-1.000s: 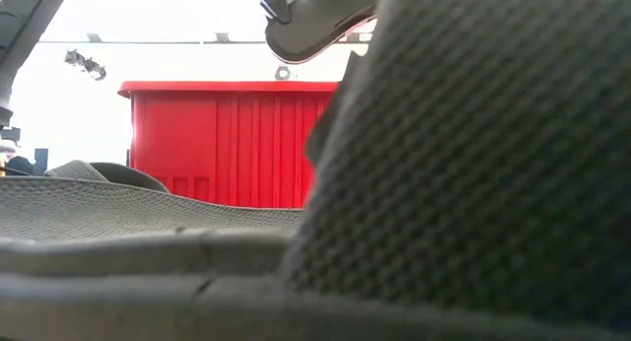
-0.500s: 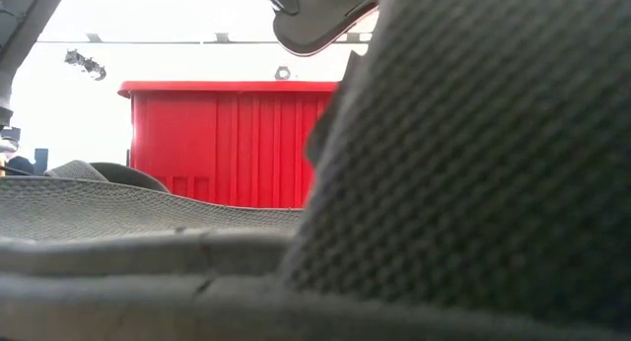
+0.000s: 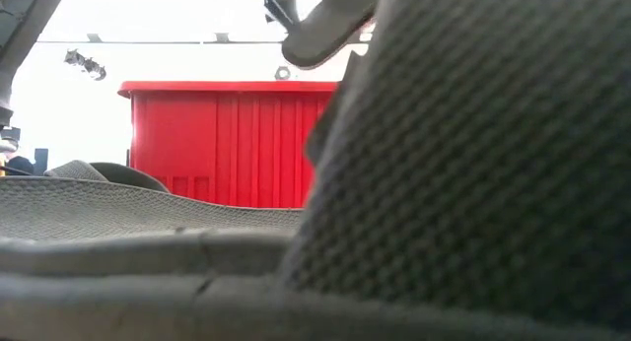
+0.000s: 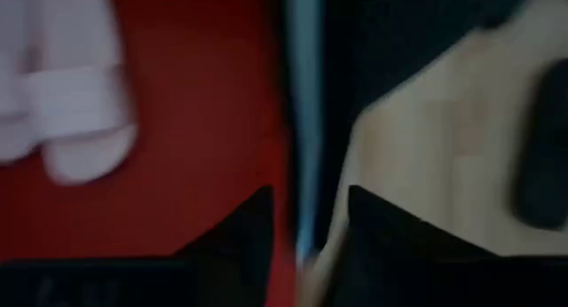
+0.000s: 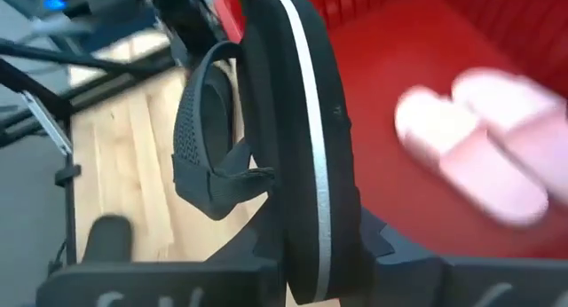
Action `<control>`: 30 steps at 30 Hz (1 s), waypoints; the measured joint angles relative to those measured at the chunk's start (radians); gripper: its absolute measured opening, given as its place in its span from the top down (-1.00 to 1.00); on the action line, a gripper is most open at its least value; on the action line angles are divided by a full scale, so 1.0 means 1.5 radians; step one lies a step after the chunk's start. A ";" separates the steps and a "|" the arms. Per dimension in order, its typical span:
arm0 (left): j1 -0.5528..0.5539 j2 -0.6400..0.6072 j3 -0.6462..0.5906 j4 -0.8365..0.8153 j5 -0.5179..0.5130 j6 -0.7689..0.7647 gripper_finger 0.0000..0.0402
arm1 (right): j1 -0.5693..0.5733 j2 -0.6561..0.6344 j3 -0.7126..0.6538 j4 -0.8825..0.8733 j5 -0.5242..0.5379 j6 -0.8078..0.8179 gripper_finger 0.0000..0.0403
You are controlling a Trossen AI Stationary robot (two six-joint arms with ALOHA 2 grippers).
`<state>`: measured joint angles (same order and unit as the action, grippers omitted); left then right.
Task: Pick and place slides into bin
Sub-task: Put the black slide into the red bin
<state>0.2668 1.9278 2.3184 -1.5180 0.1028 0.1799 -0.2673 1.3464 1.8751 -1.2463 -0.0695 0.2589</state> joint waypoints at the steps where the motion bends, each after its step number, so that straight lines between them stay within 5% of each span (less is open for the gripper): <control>1: 0.000 0.000 0.000 0.000 -0.030 -0.013 0.15 | 0.005 -0.001 0.000 -0.016 0.002 0.009 0.71; 6: 0.000 0.000 0.000 0.007 -0.137 -0.080 -0.14 | 0.041 -0.009 0.000 -0.147 0.104 0.101 0.71; 9: 0.001 0.000 0.000 0.020 -0.141 -0.141 -0.24 | 0.057 -0.018 0.000 -0.197 0.174 0.110 0.71; 14: -0.007 -0.020 -0.001 0.069 -0.141 -0.220 -0.26 | 0.073 -0.041 0.000 -0.175 0.192 0.103 0.71; 20: -0.024 -0.135 0.000 0.202 -0.140 -0.270 -0.19 | 0.073 -0.059 0.000 -0.154 0.198 0.094 0.71; 30: -0.040 -0.370 -0.004 0.035 -0.239 -0.324 -0.16 | 0.068 -0.051 0.001 -0.027 0.210 0.066 0.71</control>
<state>0.2064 1.3726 2.3126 -1.4663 -0.2551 -0.3064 -0.1658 1.2701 1.8759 -1.2869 0.2460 0.3581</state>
